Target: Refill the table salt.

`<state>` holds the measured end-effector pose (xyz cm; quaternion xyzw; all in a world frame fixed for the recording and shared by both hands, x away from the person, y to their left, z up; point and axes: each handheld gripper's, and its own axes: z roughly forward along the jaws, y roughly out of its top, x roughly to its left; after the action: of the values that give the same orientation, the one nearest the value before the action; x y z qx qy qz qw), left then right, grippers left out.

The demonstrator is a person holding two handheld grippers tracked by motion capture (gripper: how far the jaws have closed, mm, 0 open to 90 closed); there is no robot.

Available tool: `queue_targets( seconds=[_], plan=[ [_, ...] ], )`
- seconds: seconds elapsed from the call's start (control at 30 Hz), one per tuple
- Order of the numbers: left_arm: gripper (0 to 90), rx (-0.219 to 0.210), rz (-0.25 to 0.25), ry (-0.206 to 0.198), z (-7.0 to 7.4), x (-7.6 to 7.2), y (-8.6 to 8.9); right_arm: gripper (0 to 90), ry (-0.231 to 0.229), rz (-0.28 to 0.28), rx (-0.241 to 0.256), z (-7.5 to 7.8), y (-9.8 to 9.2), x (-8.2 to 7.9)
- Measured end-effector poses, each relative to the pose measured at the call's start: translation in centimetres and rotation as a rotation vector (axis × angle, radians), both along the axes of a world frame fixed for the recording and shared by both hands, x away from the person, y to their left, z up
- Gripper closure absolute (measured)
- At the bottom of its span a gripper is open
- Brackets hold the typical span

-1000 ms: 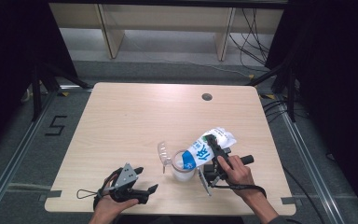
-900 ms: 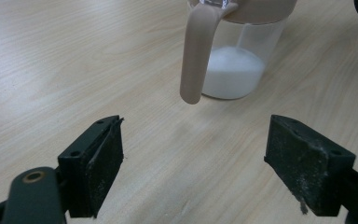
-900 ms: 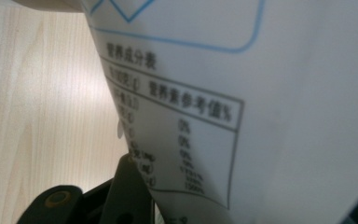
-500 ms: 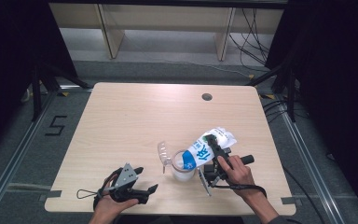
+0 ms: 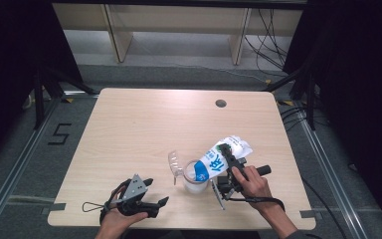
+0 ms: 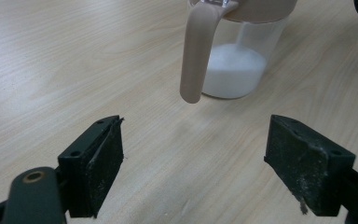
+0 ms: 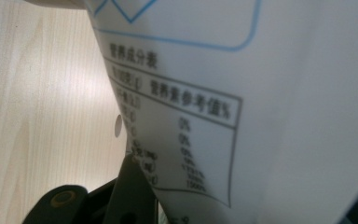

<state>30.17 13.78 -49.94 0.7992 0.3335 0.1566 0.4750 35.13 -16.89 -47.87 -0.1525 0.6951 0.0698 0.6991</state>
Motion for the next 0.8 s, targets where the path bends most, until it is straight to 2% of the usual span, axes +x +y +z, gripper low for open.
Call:
queue_targets(
  seconds=[0.03,0.07,0.1,0.37,0.5,0.57,0.8],
  plan=[
    [18.6,0.0,0.002,0.0,0.01,-0.02,0.0,69.0,0.012,-0.01,0.014,-0.12,-0.04,-0.04],
    [18.6,0.0,0.002,0.0,0.02,-0.01,0.0,69.1,0.01,-0.008,0.013,-0.09,-0.03,-0.04],
    [18.6,0.004,-0.006,-0.001,0.01,0.06,0.08,69.1,0.012,-0.021,-0.016,0.16,0.05,-0.15],
    [18.6,0.006,-0.005,0.0,0.02,0.05,0.06,69.5,0.012,-0.016,-0.011,0.11,0.05,-0.13],
    [18.6,0.007,-0.006,0.0,0.01,0.05,0.04,69.7,0.024,-0.027,0.031,-0.2,-0.04,-0.19],
    [18.6,-0.001,-0.003,0.0,0.0,0.03,0.0,69.8,0.027,-0.027,0.011,-0.09,0.01,-0.16],
    [18.6,-0.002,-0.002,0.002,0.0,0.02,-0.02,70.2,0.025,-0.023,0.024,-0.15,-0.03,-0.18]
  ],
)
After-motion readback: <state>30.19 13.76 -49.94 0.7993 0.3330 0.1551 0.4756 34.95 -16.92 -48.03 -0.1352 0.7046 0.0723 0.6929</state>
